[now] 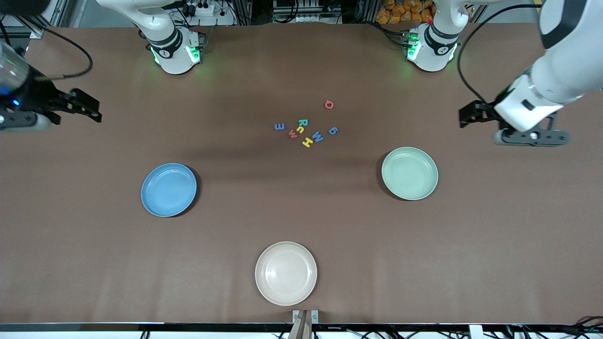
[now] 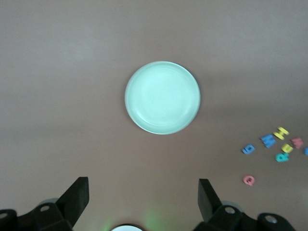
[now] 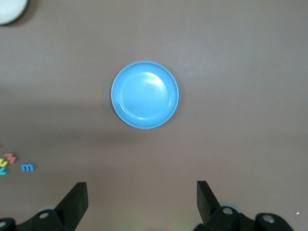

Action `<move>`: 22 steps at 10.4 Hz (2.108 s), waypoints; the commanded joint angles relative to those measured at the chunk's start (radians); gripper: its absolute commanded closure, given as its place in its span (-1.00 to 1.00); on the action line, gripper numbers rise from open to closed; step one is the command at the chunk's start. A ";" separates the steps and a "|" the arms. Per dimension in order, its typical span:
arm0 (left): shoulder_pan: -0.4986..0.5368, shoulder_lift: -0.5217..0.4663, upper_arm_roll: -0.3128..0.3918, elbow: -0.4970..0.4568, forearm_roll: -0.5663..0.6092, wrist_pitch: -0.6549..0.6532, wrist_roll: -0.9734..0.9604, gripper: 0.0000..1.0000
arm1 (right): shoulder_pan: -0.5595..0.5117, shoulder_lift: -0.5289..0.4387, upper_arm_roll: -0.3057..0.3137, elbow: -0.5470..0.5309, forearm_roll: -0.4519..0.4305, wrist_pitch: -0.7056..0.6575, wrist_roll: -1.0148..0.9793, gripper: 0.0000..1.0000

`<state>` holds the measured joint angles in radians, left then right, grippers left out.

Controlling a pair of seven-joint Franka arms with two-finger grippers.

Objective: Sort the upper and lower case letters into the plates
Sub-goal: 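Move the left gripper toward the letters while the right gripper rises, then lower the left gripper over the yellow H letter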

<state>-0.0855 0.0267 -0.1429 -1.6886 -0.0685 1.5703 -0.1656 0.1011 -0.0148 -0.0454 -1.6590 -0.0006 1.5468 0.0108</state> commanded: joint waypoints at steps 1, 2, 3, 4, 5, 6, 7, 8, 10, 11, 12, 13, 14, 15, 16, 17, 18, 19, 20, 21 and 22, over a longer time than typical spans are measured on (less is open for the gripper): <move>-0.019 0.002 -0.100 -0.077 -0.025 0.084 -0.110 -1.00 | -0.004 0.077 0.009 -0.016 -0.007 0.031 -0.006 -1.00; -0.019 0.007 -0.153 -0.104 -0.016 0.143 -0.165 -1.00 | -0.004 0.107 0.028 -0.016 -0.007 0.048 0.004 -1.00; -0.019 0.022 -0.179 -0.130 -0.016 0.187 -0.175 -1.00 | -0.004 0.122 0.044 -0.022 -0.007 0.071 0.012 -1.00; -0.023 0.033 -0.204 -0.156 -0.016 0.233 -0.176 -1.00 | -0.003 0.127 0.052 -0.040 -0.007 0.103 0.020 -1.00; -0.036 0.067 -0.236 -0.175 -0.016 0.285 -0.183 -1.00 | -0.003 0.128 0.064 -0.062 -0.007 0.127 0.020 -1.00; -0.062 0.108 -0.260 -0.169 -0.013 0.303 -0.184 -1.00 | -0.003 0.128 0.065 -0.077 -0.007 0.148 0.021 -1.00; -0.100 0.134 -0.262 -0.172 0.016 0.344 -0.190 -1.00 | -0.003 0.130 0.071 -0.093 -0.007 0.168 0.021 -1.00; -0.131 0.168 -0.265 -0.178 0.054 0.403 -0.209 -1.00 | -0.001 0.131 0.075 -0.103 -0.007 0.180 0.021 -1.00; -0.228 0.240 -0.262 -0.178 0.081 0.525 -0.351 -1.00 | -0.003 0.142 0.104 -0.107 -0.007 0.216 0.035 -1.00; -0.265 0.284 -0.264 -0.180 0.181 0.557 -0.409 -1.00 | -0.001 0.150 0.120 -0.105 -0.007 0.219 0.085 -1.00; -0.286 0.315 -0.265 -0.177 0.235 0.582 -0.475 -1.00 | -0.001 0.163 0.139 -0.105 -0.009 0.222 0.103 -1.00; -0.318 0.344 -0.265 -0.177 0.249 0.627 -0.533 -1.00 | -0.001 0.170 0.144 -0.108 -0.009 0.231 0.103 -1.00; -0.324 0.390 -0.265 -0.177 0.257 0.678 -0.535 -1.00 | -0.001 0.173 0.148 -0.108 -0.009 0.231 0.103 -1.00; -0.338 0.433 -0.265 -0.174 0.295 0.707 -0.539 -1.00 | -0.001 0.177 0.151 -0.108 -0.009 0.231 0.110 -1.00; -0.356 0.475 -0.265 -0.166 0.324 0.732 -0.561 -1.00 | 0.000 0.179 0.154 -0.108 -0.009 0.231 0.141 -1.00; -0.365 0.505 -0.265 -0.167 0.329 0.781 -0.581 -1.00 | 0.000 0.182 0.168 -0.108 -0.009 0.233 0.167 -1.00; -0.369 0.538 -0.265 -0.166 0.331 0.834 -0.581 -1.00 | 0.000 0.191 0.174 -0.108 -0.009 0.234 0.191 -1.00; -0.387 0.558 -0.262 -0.166 0.344 0.859 -0.591 -1.00 | 0.000 0.193 0.176 -0.108 -0.009 0.239 0.207 -1.00; -0.419 0.579 -0.253 -0.164 0.383 0.873 -0.641 -1.00 | 0.000 0.193 0.176 -0.108 -0.009 0.233 0.228 -1.00; -0.428 0.602 -0.247 -0.151 0.466 0.875 -0.687 -1.00 | 0.000 0.194 0.177 -0.108 -0.009 0.234 0.241 -1.00; -0.428 0.634 -0.248 -0.122 0.525 0.875 -0.715 -1.00 | 0.002 0.202 0.180 -0.108 -0.009 0.239 0.241 -1.00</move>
<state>-0.4974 0.6128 -0.4022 -1.8637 0.3729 2.4378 -0.8242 0.1067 0.1776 0.1220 -1.7666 -0.0005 1.7754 0.2246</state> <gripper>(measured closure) 0.000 0.000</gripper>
